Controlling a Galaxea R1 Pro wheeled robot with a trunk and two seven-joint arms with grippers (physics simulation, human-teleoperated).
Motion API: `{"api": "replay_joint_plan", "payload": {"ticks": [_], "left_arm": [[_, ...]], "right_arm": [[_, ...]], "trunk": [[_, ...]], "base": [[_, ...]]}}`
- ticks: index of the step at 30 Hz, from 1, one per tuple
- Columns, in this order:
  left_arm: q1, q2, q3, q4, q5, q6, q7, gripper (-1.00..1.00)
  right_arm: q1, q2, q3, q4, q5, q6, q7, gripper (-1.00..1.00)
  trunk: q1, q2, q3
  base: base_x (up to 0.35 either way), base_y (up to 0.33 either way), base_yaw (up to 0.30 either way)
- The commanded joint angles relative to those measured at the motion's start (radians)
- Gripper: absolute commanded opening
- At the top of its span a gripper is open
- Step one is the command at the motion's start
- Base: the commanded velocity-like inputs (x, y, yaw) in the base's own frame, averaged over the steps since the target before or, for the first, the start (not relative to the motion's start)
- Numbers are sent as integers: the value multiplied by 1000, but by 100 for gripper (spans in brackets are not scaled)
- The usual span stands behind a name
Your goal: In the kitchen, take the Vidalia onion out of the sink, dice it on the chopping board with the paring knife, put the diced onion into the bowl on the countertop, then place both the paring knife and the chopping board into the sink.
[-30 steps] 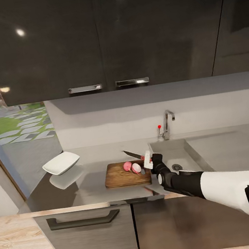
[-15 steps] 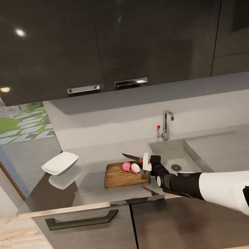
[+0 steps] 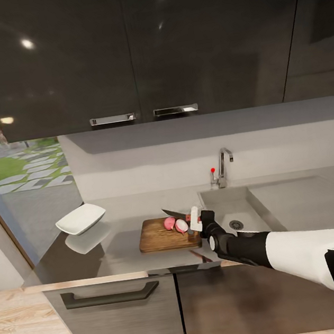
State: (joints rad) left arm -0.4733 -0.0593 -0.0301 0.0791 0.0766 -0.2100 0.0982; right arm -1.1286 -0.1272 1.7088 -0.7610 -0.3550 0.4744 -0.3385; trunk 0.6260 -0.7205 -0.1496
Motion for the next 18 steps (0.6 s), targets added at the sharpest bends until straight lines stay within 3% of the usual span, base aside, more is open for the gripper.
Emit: {"api": "replay_joint_plan", "payload": {"ticks": [1,18], "left_arm": [[-2,-1,-4,5,8,-8,1,100],[-2,-1,-4,5,8,-8,1,100]], "right_arm": [[-2,-1,6,-3,-10,4,-8,-100],[-2,0,6,-3,-12,3,1,-100]], "trunk": [[0,-2,-2],[0,-2,-2]], "base": [[0,0,0],[0,0,0]]}}
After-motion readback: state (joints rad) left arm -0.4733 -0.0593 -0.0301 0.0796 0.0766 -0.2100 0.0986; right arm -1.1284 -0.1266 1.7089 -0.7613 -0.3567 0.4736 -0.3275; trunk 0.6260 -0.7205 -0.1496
